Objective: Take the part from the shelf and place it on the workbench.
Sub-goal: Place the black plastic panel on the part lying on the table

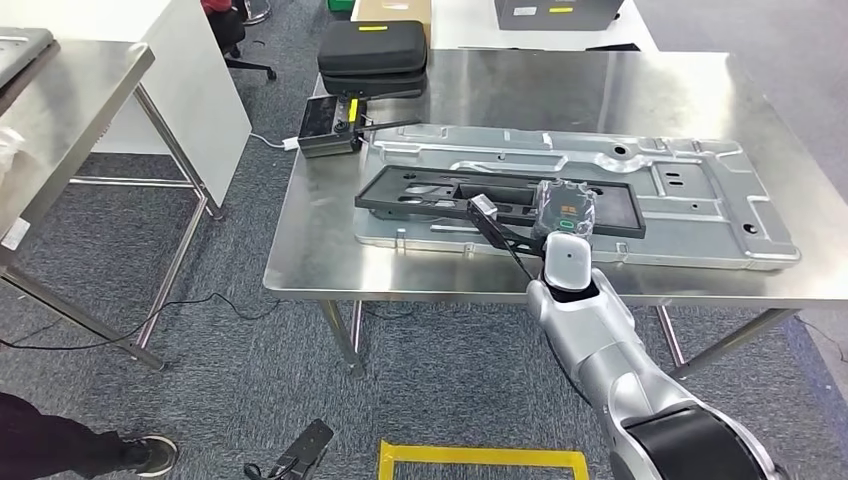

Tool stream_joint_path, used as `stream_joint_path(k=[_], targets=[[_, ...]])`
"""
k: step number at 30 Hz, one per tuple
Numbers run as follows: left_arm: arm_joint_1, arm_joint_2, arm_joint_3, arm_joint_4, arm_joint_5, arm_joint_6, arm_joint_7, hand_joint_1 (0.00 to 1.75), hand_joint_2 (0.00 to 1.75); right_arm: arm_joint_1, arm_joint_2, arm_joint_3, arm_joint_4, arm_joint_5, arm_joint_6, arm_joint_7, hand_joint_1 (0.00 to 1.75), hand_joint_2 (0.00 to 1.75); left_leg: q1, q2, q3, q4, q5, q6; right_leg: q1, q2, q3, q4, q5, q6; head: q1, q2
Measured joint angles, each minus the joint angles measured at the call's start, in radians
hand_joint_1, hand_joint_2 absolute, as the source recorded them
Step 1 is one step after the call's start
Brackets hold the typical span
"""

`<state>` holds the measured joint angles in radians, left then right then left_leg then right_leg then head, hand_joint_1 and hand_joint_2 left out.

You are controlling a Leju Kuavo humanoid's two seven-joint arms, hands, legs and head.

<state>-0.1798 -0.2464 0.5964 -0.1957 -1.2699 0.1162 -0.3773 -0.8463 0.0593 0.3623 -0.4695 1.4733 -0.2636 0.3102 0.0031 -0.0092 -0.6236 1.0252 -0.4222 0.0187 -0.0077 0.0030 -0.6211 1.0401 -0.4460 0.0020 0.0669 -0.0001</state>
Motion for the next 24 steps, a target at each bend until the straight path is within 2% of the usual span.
stream_joint_path(k=[1,3,4,5,6,7,8,9,11,13,15,20,22,24], targets=[[0.000,0.000,0.000,0.000,0.000,0.000,0.000,0.00,0.00,0.000,0.001,0.000,0.000,0.000,0.000,0.000,1.58,1.75,0.001,0.000,-0.001,0.001,-0.002,-0.005,-0.002,-0.001,0.002,-0.003,0.003,-0.005,0.000,0.000],[0.000,0.000,0.000,0.000,0.000,0.000,0.000,0.00,0.00,-0.002,0.004,0.001,0.000,0.000,0.000,0.000,0.71,1.75,0.002,0.001,-0.015,0.033,-0.028,-0.016,-0.009,-0.003,0.006,-0.012,0.009,-0.016,-0.001,0.000],[0.000,0.000,0.000,0.000,0.000,0.000,0.000,0.00,0.00,-0.002,0.006,0.002,0.000,0.000,0.000,-0.001,0.27,1.75,0.004,0.002,-0.034,0.078,-0.055,-0.021,-0.012,-0.004,0.007,-0.015,0.011,-0.021,-0.001,0.000],[0.001,0.001,0.000,0.000,0.000,0.001,0.001,0.00,0.00,-0.002,0.008,0.003,0.001,0.000,0.000,-0.001,0.00,1.75,0.006,0.003,-0.060,0.137,-0.086,-0.026,-0.012,-0.004,0.007,-0.015,0.011,-0.024,-0.002,0.000],[0.001,0.001,0.000,0.000,0.000,0.001,0.002,0.00,0.00,-0.001,0.011,0.005,0.002,0.000,0.000,-0.002,0.00,1.31,0.008,0.003,-0.087,0.198,-0.112,-0.030,-0.012,-0.004,0.006,-0.015,0.012,-0.027,-0.002,0.000],[0.002,0.001,0.000,0.000,0.000,0.000,0.003,0.00,0.00,0.000,0.014,0.007,0.004,0.002,0.000,-0.003,0.00,0.87,0.010,0.003,-0.106,0.241,-0.123,-0.033,-0.012,-0.003,0.006,-0.015,0.012,-0.027,-0.002,0.000],[0.003,0.001,0.000,0.000,0.000,0.000,0.003,0.00,0.00,0.003,0.017,0.011,0.006,0.003,-0.001,-0.003,0.00,0.44,0.012,0.003,-0.111,0.252,-0.117,-0.036,-0.012,-0.003,0.006,-0.014,0.011,-0.026,-0.002,0.000],[0.003,0.001,-0.001,0.000,0.000,0.000,0.003,0.00,0.00,0.005,0.021,0.015,0.008,0.005,-0.002,-0.003,0.00,0.00,0.014,0.003,-0.098,0.226,-0.094,-0.037,-0.013,-0.002,0.006,-0.012,0.011,-0.025,-0.002,0.000],[0.002,0.001,-0.001,0.000,0.000,0.000,0.003,0.00,0.00,0.009,0.027,0.023,0.008,0.007,-0.005,-0.004,0.00,0.00,0.016,0.003,-0.039,0.106,-0.034,-0.037,-0.014,-0.001,0.006,-0.008,0.007,-0.020,-0.002,0.000],[0.001,0.001,-0.002,0.000,0.000,0.000,0.003,0.00,0.00,0.009,0.032,0.029,0.008,0.007,-0.011,-0.004,0.00,0.00,0.013,0.002,0.004,0.018,-0.010,-0.030,-0.011,-0.001,0.002,-0.003,0.005,-0.009,-0.001,0.000],[0.001,0.001,-0.003,0.000,0.001,0.001,0.004,0.00,0.00,0.010,0.033,0.032,0.008,0.007,-0.015,-0.004,0.00,0.00,0.009,0.001,0.010,0.002,-0.012,-0.022,-0.008,-0.001,-0.001,-0.002,0.007,0.000,0.000,0.000],[0.003,0.001,-0.003,0.000,0.001,0.001,0.004,0.00,0.00,0.014,0.035,0.033,0.009,0.007,-0.018,-0.004,0.00,0.00,0.008,0.001,0.009,0.002,-0.011,-0.017,-0.008,-0.001,0.000,-0.006,0.009,0.005,-0.001,0.000],[0.003,0.001,-0.005,0.000,0.001,0.001,0.005,0.00,0.00,0.018,0.036,0.037,0.009,0.009,-0.026,-0.003,0.00,0.00,0.010,0.003,0.011,-0.006,-0.006,-0.001,-0.011,-0.002,-0.046,0.096,-0.049,0.016,0.000,0.000],[0.003,0.000,-0.007,0.000,0.001,0.001,0.005,0.00,0.00,0.029,0.036,0.041,0.010,0.010,-0.037,-0.003,0.00,0.00,0.012,0.004,0.014,-0.013,-0.001,0.013,-0.014,-0.002,-0.115,0.246,-0.118,0.025,0.000,0.000]])
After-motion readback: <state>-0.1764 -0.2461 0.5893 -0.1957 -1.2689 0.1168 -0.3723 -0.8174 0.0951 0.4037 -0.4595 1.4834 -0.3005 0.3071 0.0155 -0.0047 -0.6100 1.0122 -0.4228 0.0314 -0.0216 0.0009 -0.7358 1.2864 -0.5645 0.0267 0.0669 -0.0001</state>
